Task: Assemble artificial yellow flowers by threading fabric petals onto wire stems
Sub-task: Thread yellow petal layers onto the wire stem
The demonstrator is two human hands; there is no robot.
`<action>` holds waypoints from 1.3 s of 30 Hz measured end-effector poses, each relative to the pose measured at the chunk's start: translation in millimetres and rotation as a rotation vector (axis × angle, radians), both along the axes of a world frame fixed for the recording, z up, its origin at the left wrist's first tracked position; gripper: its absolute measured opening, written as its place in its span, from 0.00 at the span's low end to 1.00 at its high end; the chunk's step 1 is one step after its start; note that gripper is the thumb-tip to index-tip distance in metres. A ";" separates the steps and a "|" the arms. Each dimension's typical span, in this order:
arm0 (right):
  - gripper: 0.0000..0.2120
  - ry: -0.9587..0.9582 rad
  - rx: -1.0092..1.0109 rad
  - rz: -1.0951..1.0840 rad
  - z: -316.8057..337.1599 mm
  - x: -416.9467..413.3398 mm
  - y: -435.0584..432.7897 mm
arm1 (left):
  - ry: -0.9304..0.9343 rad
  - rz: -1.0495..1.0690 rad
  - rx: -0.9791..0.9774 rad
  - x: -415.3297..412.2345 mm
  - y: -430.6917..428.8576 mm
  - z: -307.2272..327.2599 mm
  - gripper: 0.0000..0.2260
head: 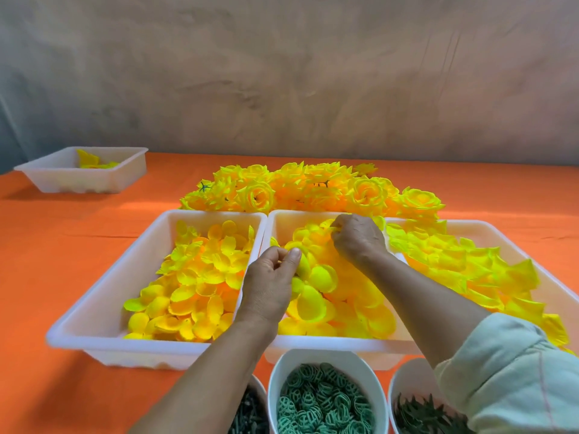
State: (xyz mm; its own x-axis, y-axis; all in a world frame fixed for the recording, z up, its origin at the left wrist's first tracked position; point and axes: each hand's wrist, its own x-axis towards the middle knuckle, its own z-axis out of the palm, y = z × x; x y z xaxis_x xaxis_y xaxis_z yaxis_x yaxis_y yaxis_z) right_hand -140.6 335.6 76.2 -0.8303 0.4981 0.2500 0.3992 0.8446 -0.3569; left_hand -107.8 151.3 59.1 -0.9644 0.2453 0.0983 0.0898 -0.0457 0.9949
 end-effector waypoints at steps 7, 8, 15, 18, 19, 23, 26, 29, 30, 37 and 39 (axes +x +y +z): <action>0.07 0.359 -0.571 0.095 27.1 27.5 2.6 | 0.016 -0.021 -0.039 -1.9 0.6 -4.8 0.10; 0.10 0.379 -0.690 0.121 30.1 33.0 0.2 | 0.013 -0.023 -0.047 -2.6 1.1 -5.2 0.10; 0.15 0.342 -1.014 0.235 26.9 61.9 -13.2 | 0.007 -0.030 -0.070 -1.3 1.1 -4.3 0.09; 0.14 0.375 -1.048 0.220 22.0 69.7 -15.6 | -0.012 -0.053 -0.048 0.3 -0.3 -1.4 0.10; 0.12 0.382 -1.070 0.216 20.6 71.8 -15.6 | -0.012 -0.053 -0.037 0.9 -0.7 -0.7 0.11; 0.03 0.353 -1.134 0.204 18.9 79.6 -14.1 | 0.004 -0.047 -0.042 2.1 -2.5 1.0 0.14; 0.03 0.345 -1.123 0.191 20.3 82.9 -11.4 | 0.036 -0.042 -0.076 2.3 -2.5 2.0 0.16; 0.06 0.333 -1.088 0.203 22.8 85.2 -11.4 | 0.049 -0.036 -0.070 2.7 -2.6 2.7 0.16; 0.07 0.327 -1.075 0.200 23.2 85.4 -11.3 | 0.047 -0.042 -0.050 2.6 -2.6 2.4 0.16; 0.14 0.388 -1.169 0.171 20.4 84.1 -6.2 | 0.002 -0.044 0.029 1.6 -2.3 -0.9 0.07; 0.11 0.409 -1.207 0.161 20.6 85.3 -6.1 | -0.006 -0.057 0.040 1.5 -2.4 -1.2 0.04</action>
